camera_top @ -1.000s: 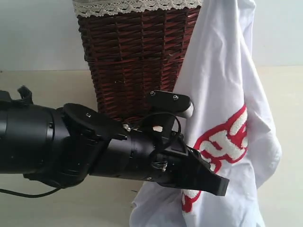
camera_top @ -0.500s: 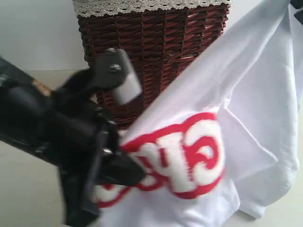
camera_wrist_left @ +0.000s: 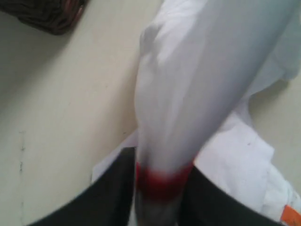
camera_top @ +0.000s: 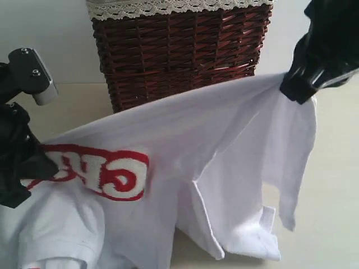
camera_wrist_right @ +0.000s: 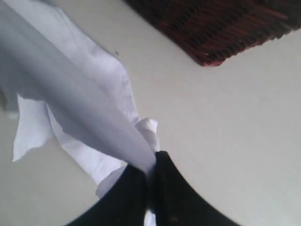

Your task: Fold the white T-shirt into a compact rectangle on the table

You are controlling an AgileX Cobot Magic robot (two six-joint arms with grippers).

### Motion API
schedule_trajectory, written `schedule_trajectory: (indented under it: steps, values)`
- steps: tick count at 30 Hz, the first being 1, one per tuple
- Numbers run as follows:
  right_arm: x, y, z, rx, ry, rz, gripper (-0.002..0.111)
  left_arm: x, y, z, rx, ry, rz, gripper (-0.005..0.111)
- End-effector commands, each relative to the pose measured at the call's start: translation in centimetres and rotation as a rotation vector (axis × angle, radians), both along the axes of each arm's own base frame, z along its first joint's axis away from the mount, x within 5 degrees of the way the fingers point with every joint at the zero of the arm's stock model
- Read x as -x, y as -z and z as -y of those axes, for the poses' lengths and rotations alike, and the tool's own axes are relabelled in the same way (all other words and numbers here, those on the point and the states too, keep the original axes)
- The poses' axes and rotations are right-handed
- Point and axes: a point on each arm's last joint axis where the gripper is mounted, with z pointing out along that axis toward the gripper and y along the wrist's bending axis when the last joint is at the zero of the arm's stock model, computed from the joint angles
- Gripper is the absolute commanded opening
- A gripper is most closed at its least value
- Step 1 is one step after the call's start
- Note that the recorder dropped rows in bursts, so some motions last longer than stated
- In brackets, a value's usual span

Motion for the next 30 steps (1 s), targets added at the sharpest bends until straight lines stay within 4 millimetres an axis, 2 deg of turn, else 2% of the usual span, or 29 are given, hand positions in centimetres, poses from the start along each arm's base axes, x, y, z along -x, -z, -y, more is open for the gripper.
schedule_trajectory:
  steps: [1,3,5,7,11,13,17,21,30]
  values:
    - [-1.3,2.2,1.0,0.136,0.041,-0.021,0.000,-0.4,-0.1,-1.2,-0.075,-0.104,0.049,0.071]
    - [-1.8,2.7,1.0,0.152,0.056,-0.015,0.000,-0.6,-0.3,-1.8,-0.093,-0.194,0.077,0.080]
    - [-2.2,3.0,0.7,0.141,0.055,0.000,0.000,-0.3,-0.5,-1.9,-0.080,-0.228,0.069,0.077]
    - [-2.7,3.1,0.5,0.123,0.052,0.025,0.000,0.7,-0.9,-1.1,-0.016,-0.207,0.013,0.066]
    - [-3.7,3.4,0.1,0.091,0.079,0.072,0.001,4.1,-0.8,1.8,0.114,0.134,-0.158,0.038]
    - [-4.0,3.4,0.0,0.082,0.076,0.092,0.005,5.4,-0.1,2.7,0.143,0.269,-0.198,0.031]
    - [-4.4,3.4,-0.3,0.050,0.087,0.123,0.014,6.1,2.8,4.3,0.171,0.282,-0.172,0.035]
    - [-4.4,3.3,-0.3,0.048,0.089,0.125,0.015,5.9,5.5,6.3,0.198,0.246,-0.157,0.045]
    - [-4.4,3.3,-0.2,0.049,0.094,0.133,0.015,4.9,10.4,9.9,0.160,0.211,-0.148,0.046]
